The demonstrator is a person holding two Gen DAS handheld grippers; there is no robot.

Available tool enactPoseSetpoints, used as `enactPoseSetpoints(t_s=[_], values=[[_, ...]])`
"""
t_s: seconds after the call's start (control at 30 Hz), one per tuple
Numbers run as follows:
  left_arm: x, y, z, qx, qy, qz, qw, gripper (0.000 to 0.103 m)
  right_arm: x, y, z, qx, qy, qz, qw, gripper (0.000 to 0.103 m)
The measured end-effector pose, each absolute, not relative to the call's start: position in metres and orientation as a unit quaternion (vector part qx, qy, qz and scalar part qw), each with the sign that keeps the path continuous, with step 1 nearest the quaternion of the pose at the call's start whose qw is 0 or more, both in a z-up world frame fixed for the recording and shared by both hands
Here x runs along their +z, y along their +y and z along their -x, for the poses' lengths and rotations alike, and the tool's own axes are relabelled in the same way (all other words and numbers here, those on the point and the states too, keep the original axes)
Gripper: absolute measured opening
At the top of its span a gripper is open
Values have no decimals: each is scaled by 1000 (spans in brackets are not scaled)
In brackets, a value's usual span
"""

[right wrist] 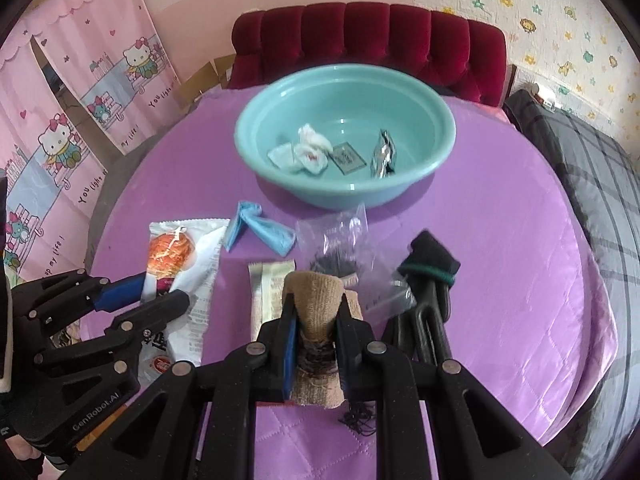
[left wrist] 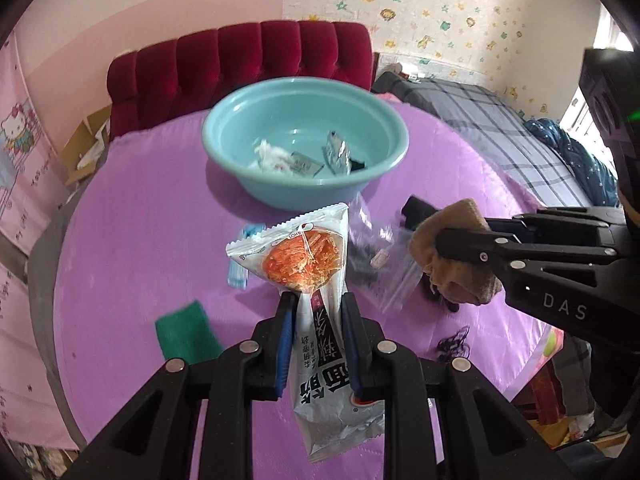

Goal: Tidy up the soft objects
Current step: 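Lift and carry the burlap snack and white packet over the basin with both tools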

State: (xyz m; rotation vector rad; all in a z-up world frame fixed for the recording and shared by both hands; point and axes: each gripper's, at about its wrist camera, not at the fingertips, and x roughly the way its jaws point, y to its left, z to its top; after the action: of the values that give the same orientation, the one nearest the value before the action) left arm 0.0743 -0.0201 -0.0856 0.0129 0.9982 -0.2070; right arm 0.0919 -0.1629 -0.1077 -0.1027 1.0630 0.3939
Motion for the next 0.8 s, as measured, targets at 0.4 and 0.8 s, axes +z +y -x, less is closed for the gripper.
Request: enactPoseSetpoints(t_s=[0.4, 0.8], values=[[-54, -19, -116, -122, 454, -23, 882, 25, -67, -157, -134, 187, 484, 41, 854, 17], [-45, -16, -172, -137, 446, -33, 884, 25, -52, -146, -189, 181, 471, 44, 862, 17]])
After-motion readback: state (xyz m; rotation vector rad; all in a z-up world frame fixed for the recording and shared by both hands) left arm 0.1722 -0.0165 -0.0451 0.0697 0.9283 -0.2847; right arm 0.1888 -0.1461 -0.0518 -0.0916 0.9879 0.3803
